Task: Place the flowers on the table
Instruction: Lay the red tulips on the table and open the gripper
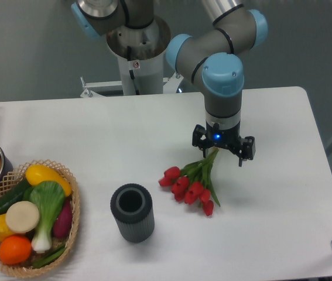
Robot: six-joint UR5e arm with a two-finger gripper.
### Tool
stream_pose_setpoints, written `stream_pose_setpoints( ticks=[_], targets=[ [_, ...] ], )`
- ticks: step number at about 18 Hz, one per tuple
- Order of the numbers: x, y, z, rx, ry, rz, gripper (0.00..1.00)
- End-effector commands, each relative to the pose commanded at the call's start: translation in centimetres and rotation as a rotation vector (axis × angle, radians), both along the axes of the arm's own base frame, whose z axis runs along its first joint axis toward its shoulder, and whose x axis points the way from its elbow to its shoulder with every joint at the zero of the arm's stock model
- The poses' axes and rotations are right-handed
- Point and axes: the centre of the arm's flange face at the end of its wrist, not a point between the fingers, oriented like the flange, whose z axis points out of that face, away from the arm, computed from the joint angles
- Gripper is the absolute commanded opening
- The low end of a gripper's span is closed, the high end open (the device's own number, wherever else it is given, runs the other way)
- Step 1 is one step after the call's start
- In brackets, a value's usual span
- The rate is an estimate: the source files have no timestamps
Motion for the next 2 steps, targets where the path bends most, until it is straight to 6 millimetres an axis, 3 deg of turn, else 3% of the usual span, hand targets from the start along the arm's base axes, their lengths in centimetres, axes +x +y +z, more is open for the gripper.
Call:
stream_pose_setpoints(
  ticks=[2],
  targets=[
    [0.21, -0.13, -0.32, -0.003, -0.005, 0.003, 1.00]
  ],
)
